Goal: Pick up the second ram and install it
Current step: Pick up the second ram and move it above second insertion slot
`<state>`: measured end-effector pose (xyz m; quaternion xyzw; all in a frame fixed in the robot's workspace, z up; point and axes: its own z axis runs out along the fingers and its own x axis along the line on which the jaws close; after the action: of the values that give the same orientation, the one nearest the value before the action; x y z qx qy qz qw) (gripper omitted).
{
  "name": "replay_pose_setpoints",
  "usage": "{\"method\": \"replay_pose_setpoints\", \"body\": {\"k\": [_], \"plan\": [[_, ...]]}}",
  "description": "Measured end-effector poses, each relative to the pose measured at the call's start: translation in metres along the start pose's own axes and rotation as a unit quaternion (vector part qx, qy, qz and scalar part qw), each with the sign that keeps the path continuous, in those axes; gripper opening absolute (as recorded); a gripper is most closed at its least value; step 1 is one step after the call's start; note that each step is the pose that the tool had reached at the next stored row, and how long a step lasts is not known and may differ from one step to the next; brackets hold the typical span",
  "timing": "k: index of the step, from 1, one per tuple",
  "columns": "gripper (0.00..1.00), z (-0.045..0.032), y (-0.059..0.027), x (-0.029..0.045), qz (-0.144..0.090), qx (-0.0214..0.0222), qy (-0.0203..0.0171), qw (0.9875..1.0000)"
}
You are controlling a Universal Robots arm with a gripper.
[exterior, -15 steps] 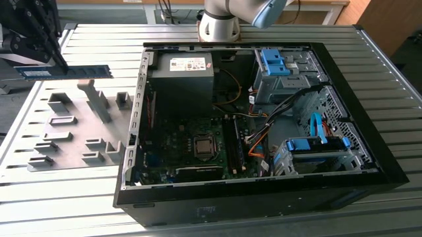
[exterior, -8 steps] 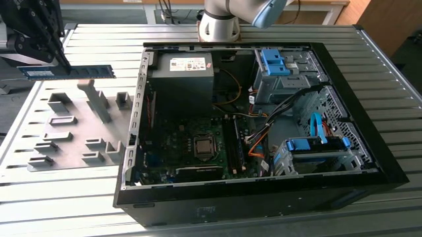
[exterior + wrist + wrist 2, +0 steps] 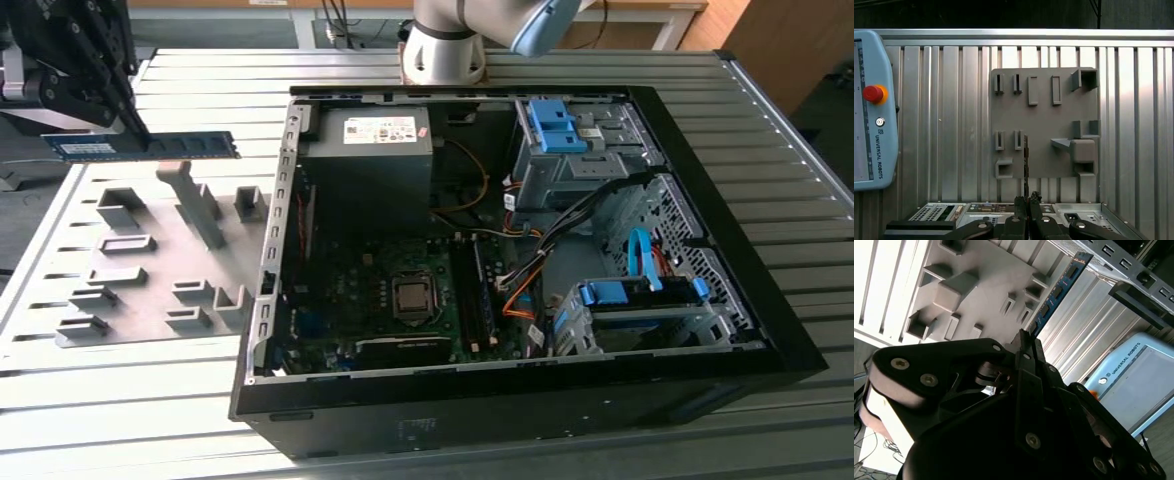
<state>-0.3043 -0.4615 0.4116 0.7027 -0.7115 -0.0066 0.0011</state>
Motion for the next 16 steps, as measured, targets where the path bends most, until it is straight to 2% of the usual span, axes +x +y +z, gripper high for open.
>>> {"method": "replay_pose_setpoints", "body": {"k": [16], "plan": [[0.14,-0.0001,-0.0108,-0.0001,0.0,0.0,0.0,1.0]]}}
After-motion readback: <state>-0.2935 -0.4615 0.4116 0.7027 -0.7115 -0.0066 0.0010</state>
